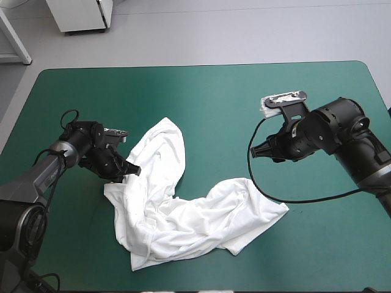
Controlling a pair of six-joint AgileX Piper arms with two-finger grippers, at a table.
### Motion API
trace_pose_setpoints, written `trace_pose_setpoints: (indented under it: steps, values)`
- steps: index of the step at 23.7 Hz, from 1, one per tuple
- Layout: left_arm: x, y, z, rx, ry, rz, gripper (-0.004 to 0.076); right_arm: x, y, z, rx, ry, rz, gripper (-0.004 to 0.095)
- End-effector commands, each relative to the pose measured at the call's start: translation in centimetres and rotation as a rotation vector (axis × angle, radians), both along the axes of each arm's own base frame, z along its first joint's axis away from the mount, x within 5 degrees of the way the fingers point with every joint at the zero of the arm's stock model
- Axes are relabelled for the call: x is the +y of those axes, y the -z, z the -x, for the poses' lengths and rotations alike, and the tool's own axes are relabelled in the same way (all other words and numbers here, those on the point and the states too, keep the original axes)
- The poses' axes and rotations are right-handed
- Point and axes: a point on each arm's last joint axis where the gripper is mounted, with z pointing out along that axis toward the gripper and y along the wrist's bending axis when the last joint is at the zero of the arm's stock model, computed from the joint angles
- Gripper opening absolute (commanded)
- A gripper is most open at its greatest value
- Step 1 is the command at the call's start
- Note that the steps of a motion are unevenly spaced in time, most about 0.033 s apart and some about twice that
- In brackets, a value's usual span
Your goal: Fold the cloth
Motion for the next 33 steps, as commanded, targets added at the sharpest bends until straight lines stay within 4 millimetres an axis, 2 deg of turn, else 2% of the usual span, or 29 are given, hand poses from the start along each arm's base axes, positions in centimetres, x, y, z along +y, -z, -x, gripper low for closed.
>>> trace_pose_setpoints:
  steps: [1, 4, 8, 14, 19, 21, 24, 27, 30, 33]
  values:
    - [-0.4, 1.2, 0.1, 0.011, 0.001, 0.002, -0.0009, -1.0, -1.3, -0.1, -0.053, 0.067, -0.062, 0.0451]
    - [-0.4, 1.2, 0.1, 0.009, 0.001, 0.003, -0.0009, -1.8, 0.2, -1.0, 0.015, 0.088, -0.081, 0.0516]
    - [-0.4, 1.2, 0.1, 0.010, 0.000, 0.004, -0.0009, -2.3, 3.2, -1.0, 0.096, 0.076, 0.001, 0.0509]
    - [-0.5, 1.2, 0.1, 0.004, -0.004, 0.011, -0.0009, -1.9, 10.5, -0.2, 0.213, 0.073, -0.024, 0.0508]
    - [-0.5, 1.1, 0.0, -0.003, -0.008, 0.017, -0.0009, -2.2, 14.8, 0.9, 0.253, 0.101, -0.037, 0.0507]
    - [-0.6, 1.1, 0.0, -0.006, -0.014, 0.026, -0.0009, -2.2, 16.0, 1.2, 0.260, 0.111, -0.056, 0.0508]
    - [-0.7, 1.1, -0.1, -0.013, -0.024, 0.042, -0.0009, -2.0, 16.5, 0.8, 0.250, 0.115, -0.064, 0.0507]
    - [-0.7, 1.1, -0.1, -0.016, -0.024, 0.042, -0.0009, -1.2, 17.7, 0.6, 0.287, 0.090, -0.049, 0.0505]
    - [-0.7, 1.1, -0.1, -0.018, -0.024, 0.042, -0.0009, 0.5, 19.1, 0.6, 0.331, 0.049, -0.036, 0.0434]
    - [-0.7, 1.1, -0.1, -0.018, -0.024, 0.042, -0.0009, 2.2, 20.4, 1.2, 0.399, 0.012, -0.021, 0.0244]
